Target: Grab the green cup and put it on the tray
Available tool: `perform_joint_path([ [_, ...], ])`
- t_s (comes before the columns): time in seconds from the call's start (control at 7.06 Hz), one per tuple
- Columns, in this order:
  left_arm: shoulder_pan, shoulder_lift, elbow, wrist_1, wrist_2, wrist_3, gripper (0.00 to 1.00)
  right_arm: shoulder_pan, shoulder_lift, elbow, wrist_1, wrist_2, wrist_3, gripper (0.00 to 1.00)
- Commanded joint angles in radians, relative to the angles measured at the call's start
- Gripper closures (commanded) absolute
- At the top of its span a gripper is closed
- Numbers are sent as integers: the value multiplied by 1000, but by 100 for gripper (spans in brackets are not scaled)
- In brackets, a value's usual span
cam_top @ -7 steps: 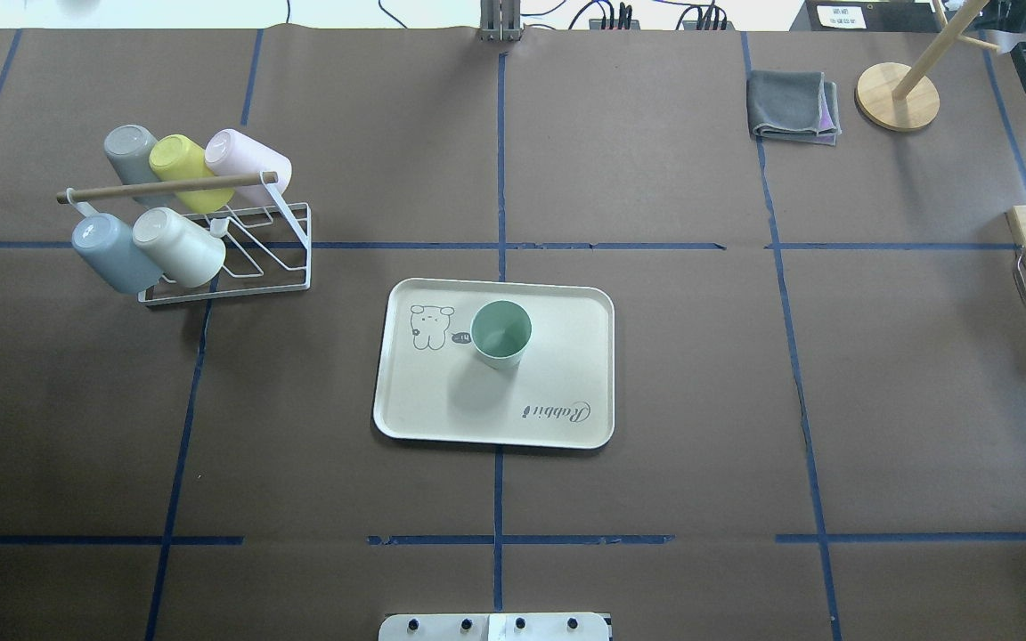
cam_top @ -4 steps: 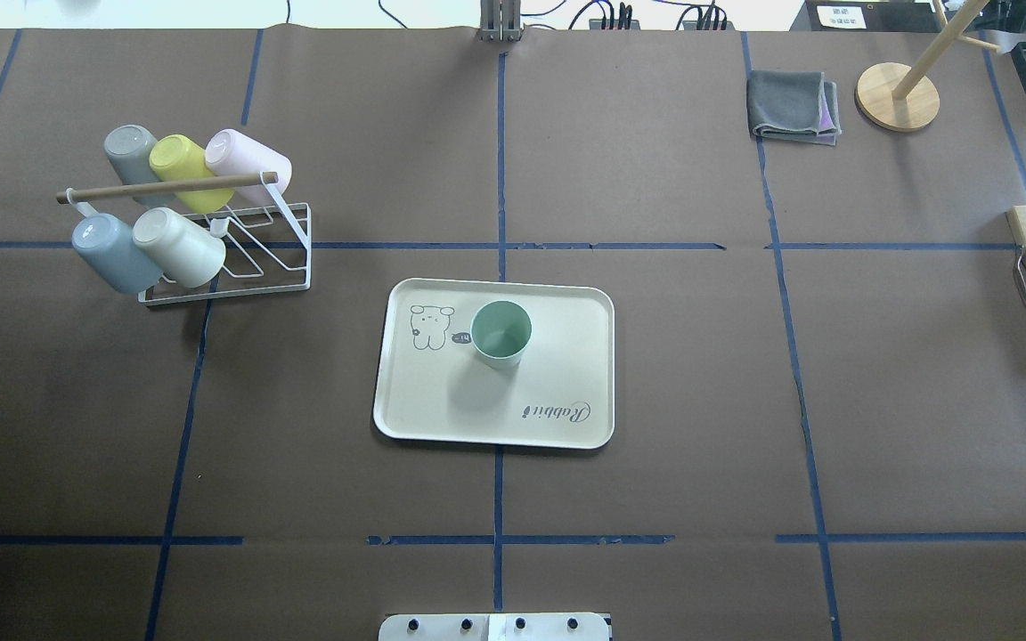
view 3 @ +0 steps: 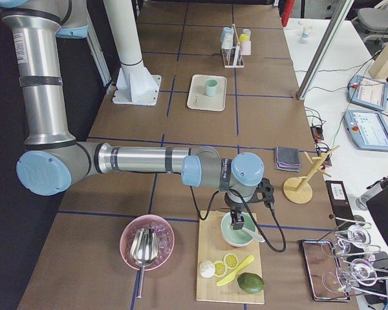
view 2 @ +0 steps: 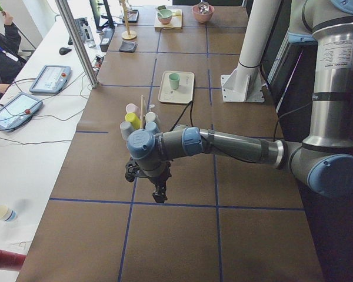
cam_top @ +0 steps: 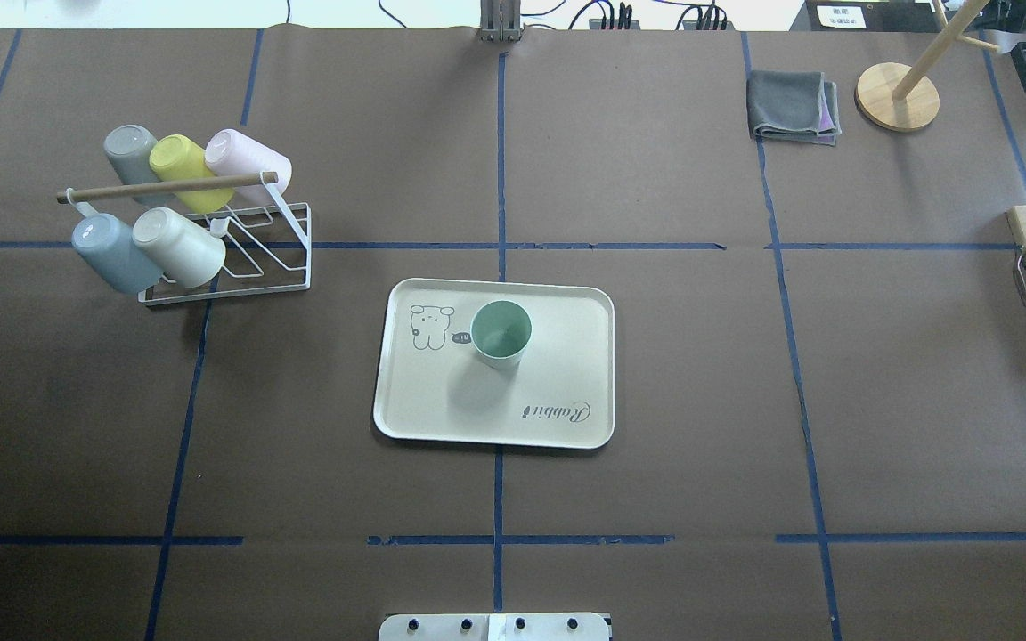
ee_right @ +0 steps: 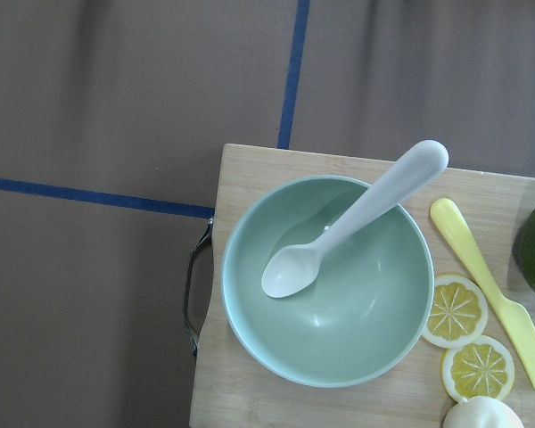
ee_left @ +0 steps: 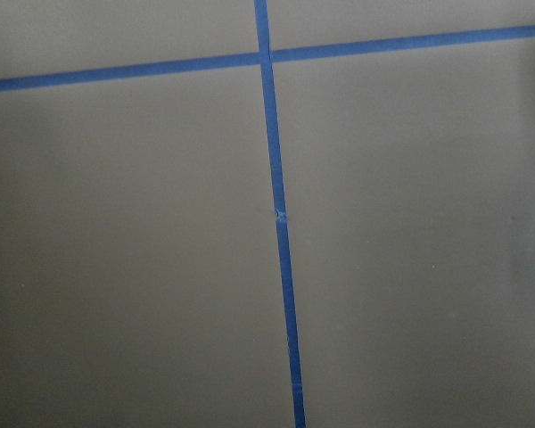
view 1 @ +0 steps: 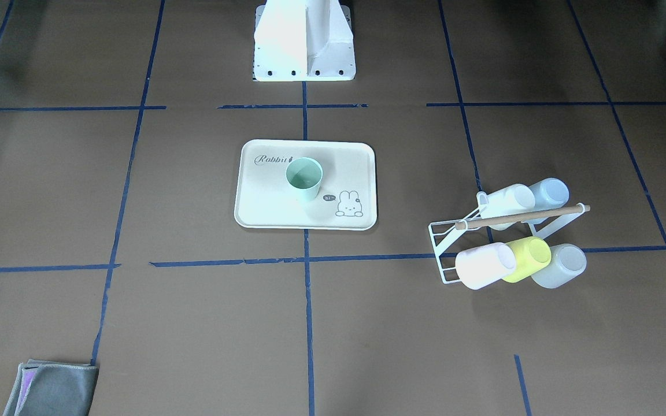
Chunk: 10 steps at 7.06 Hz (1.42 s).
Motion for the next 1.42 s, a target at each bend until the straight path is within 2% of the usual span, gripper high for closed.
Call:
perform_joint_path([
  [0.0,2,-2,84,-141,-1,-5,0,0,6,-1,0,-7,2,0],
  [0.14,2,-3,106,-195,-3,-14,0,0,6,2,0,-6,2,0],
  [1.28,2,1,117,-235,9,-36,0,0,8,-8,0,-6,2,0],
])
